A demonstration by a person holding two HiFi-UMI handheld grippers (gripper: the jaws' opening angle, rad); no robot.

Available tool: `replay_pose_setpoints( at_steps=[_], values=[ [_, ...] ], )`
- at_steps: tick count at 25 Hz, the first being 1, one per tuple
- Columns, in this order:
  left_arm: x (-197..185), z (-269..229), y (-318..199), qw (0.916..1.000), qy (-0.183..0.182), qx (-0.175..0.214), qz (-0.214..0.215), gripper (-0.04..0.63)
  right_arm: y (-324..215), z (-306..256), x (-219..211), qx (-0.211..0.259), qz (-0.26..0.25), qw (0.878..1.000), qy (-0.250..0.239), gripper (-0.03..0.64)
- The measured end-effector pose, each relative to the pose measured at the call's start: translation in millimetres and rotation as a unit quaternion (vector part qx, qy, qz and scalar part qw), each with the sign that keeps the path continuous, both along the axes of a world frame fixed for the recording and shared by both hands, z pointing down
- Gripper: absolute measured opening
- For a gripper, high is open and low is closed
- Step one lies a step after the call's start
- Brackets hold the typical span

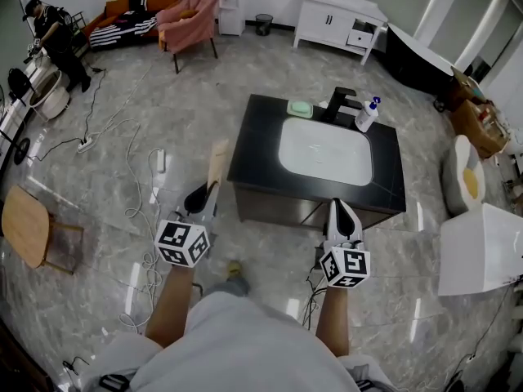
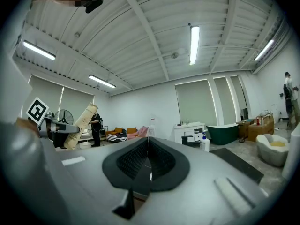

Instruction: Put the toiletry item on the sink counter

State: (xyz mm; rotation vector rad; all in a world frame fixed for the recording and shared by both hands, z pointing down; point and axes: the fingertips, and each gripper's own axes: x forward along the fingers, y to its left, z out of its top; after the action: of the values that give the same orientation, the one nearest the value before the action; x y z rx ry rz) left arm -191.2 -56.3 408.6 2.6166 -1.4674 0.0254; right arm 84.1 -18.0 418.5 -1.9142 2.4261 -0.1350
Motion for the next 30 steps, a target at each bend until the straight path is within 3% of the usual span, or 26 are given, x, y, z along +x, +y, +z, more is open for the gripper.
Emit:
replay_pose_setpoints(
  at_steps=[7, 14, 30],
  values=[
    [-33.9, -0.6, -67.1, 0.9998, 0.014, -0.001, 0.017, 0.031, -62.4, -4.3, -38.3, -0.009, 0.014, 1.000, 0.011, 0.003],
    [-48.3, 7.8, -101.5, 0.9991, 0.025, -0.008, 0.034, 0.031, -91.2, -1.1, -56.8, -0.017, 0.028, 0.999, 0.023, 0.003],
    [-25.0, 15.1, -156.6, 0.9978, 0.024, -0.018, 0.059, 0.031, -137.5, 3.5, -36.7, -0.026, 0.049, 0.998, 0.015, 0.003]
  ],
)
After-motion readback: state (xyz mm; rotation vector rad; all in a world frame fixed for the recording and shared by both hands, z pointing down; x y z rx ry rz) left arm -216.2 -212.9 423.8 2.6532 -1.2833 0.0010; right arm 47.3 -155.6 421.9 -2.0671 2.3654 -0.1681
